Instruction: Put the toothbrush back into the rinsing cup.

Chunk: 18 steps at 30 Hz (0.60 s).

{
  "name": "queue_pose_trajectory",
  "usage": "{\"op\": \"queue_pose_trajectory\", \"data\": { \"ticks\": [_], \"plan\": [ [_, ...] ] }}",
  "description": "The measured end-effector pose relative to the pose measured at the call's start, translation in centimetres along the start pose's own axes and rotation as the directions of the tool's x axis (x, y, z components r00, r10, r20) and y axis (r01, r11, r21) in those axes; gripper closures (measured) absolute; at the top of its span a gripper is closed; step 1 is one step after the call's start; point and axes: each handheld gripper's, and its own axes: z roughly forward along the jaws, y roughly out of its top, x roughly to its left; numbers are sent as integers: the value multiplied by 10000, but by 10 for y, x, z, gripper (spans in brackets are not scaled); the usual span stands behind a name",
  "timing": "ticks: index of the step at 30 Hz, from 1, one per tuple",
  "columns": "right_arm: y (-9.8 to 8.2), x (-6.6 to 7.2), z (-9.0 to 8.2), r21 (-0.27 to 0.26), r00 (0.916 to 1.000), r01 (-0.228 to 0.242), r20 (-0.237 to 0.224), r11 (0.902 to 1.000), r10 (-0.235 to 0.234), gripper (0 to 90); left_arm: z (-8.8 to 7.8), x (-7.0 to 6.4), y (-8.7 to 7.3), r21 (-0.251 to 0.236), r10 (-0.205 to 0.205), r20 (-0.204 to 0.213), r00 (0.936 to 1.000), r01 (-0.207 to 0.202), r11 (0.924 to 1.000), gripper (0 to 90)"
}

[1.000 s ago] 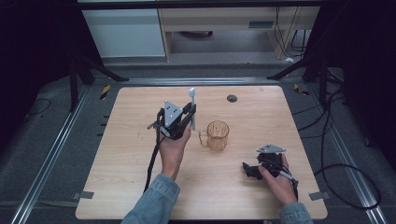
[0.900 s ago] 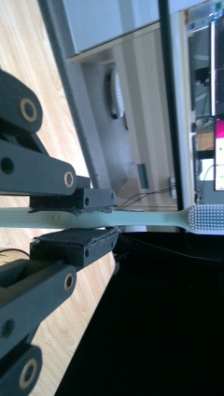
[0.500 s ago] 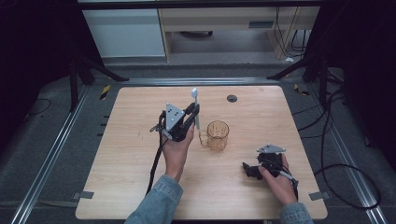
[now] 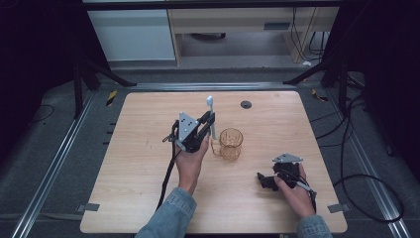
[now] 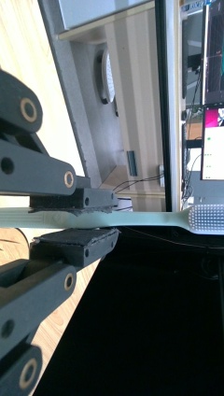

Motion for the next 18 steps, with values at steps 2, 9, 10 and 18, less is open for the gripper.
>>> {"op": "queue_pose_trajectory", "data": {
  "ticks": [2,9,10,18],
  "plan": [
    [0,0,0,-2,10000,1,-1,10000,-1,7,0,-1,-1,-21,27,11,10000,-27,10000,790],
    [0,0,0,-7,10000,-25,-2,10000,25,7,3,-2,-6,-2,-47,63,10000,47,10000,790],
    [0,0,0,-9,10000,-22,-2,10000,22,7,4,-2,-6,-7,-43,65,10000,44,10000,790],
    [0,0,0,-3,10000,-2,-5,10000,2,7,7,-3,-12,26,-41,53,10000,41,10000,790]
  ]
}}
